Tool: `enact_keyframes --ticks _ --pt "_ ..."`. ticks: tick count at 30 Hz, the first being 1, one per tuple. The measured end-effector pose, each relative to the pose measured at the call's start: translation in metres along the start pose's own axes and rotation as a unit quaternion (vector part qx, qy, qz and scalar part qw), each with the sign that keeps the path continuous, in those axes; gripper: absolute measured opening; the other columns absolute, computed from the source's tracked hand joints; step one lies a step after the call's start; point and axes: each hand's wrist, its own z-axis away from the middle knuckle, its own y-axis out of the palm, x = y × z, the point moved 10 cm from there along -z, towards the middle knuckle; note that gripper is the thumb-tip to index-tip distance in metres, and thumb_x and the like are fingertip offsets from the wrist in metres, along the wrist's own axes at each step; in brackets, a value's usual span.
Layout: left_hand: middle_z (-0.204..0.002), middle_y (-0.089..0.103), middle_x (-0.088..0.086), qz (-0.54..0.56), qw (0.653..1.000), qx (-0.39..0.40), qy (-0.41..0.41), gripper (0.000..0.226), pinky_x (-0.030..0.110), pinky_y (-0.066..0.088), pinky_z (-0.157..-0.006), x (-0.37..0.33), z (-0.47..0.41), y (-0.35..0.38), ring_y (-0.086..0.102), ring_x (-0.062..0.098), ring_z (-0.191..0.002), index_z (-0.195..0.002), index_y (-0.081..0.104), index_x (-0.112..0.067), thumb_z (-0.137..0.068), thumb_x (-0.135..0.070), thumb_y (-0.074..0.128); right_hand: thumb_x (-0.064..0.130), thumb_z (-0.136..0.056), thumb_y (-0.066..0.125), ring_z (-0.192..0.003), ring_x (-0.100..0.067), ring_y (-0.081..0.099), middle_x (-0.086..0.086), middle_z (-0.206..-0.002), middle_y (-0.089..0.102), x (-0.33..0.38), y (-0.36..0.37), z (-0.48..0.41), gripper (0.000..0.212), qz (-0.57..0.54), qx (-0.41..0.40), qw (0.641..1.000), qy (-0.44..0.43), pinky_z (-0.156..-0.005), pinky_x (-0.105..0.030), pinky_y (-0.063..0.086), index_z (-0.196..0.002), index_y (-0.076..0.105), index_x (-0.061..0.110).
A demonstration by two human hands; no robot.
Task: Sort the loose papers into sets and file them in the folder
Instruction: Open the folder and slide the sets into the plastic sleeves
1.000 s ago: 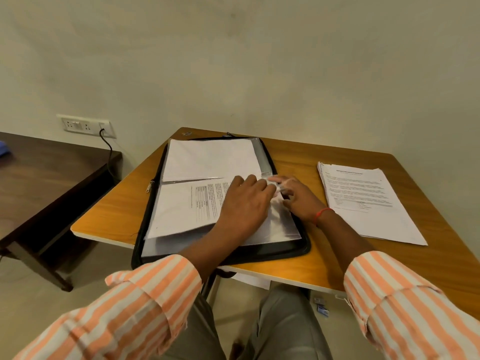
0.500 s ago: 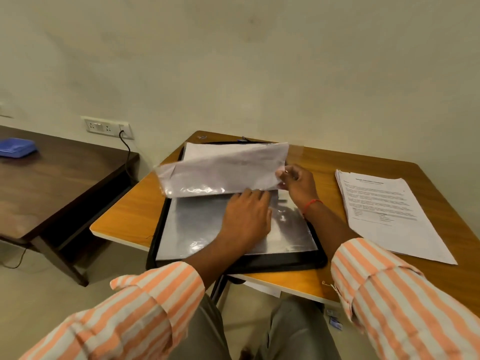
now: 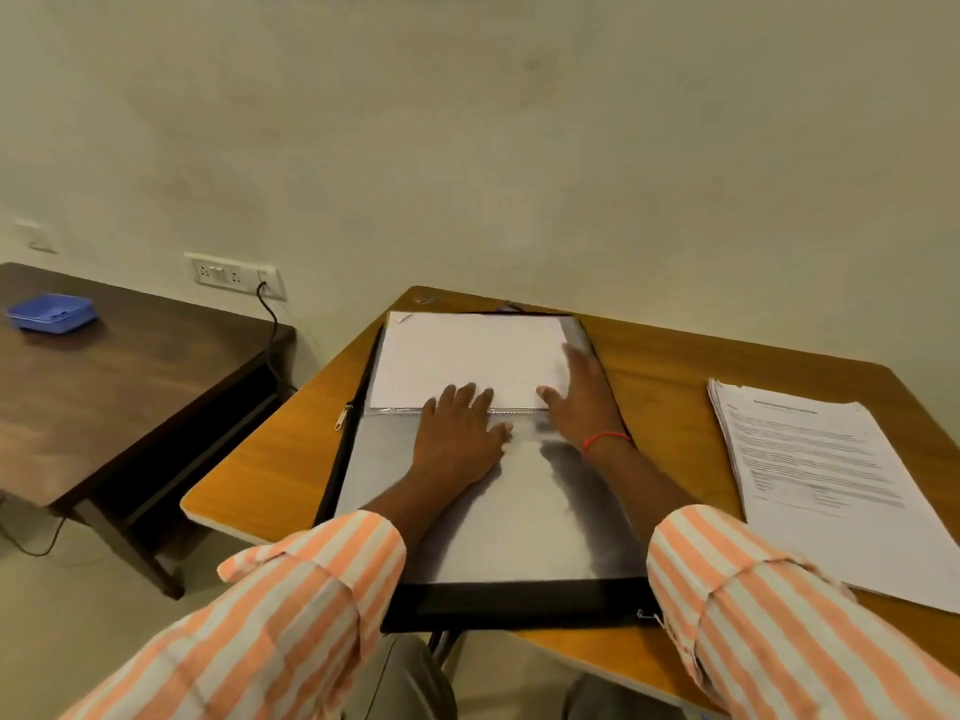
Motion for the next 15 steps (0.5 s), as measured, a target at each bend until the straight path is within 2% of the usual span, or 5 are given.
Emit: enact_keyframes --ticks 4,8,11,13,15 --pt "-0.168 0.017 0.001 0.007 0.999 0.032 -0.021 0.068 0.051 0.009 -0.125 0.005 -0.002 0.018 0.009 0.025 -0.155 -0.159 0.02 -0.028 -0.1 -0.061 0.021 0.05 -0.102 0.04 -0.147 -0.028 0.029 -0.01 -0.159 0.034 -0.003 0.037 0.004 0.057 0.197 0.095 0.975 -0.043 -0.119 -0.045 0.027 -0.152 0.038 0.02" --pt "-0.167 0.019 0.002 0.008 1.0 0.023 -0.013 0.067 0.05 0.011 -0.125 0.004 -0.001 0.016 0.011 0.026 -0.155 -0.159 0.022 -0.026 -0.101 -0.059 0.022 0.044 -0.103 0.042 -0.139 -0.033 0.04 -0.013 -0.151 0.043 0.0 0.025 0.005 0.051 0.197 0.104 0.973 -0.056 -0.113 -0.044 0.034 -0.147 0.045 0.018" --pt "-0.163 0.03 0.008 -0.022 0.999 -0.017 0.033 0.058 0.05 0.02 -0.122 -0.009 0.001 0.006 0.022 0.031 -0.152 -0.155 0.035 -0.021 -0.103 -0.047 0.031 0.022 -0.093 0.061 -0.116 -0.035 0.056 -0.013 -0.13 0.056 -0.026 -0.031 0.0 0.043 0.199 0.027 0.979 -0.022 -0.096 -0.04 0.047 -0.134 0.055 0.013" --pt "-0.146 0.053 0.015 0.007 0.989 -0.078 0.127 0.046 0.05 0.035 -0.114 -0.048 0.004 -0.009 0.044 0.036 -0.139 -0.138 0.057 -0.014 -0.098 -0.034 0.047 0.01 -0.088 0.062 -0.116 -0.036 0.055 -0.015 -0.13 0.056 -0.059 -0.08 -0.005 0.045 0.201 -0.016 0.979 0.02 -0.097 -0.041 0.048 -0.133 0.057 0.012" --pt "-0.137 0.061 0.013 0.092 0.975 -0.041 0.199 0.041 0.044 0.04 -0.109 -0.093 0.009 -0.013 0.053 0.033 -0.13 -0.13 0.065 -0.011 -0.095 -0.031 0.056 0.006 -0.09 0.059 -0.123 -0.037 0.053 -0.017 -0.135 0.055 -0.1 -0.121 -0.014 0.045 0.193 -0.031 0.978 0.075 -0.103 -0.044 0.046 -0.134 0.057 0.012"
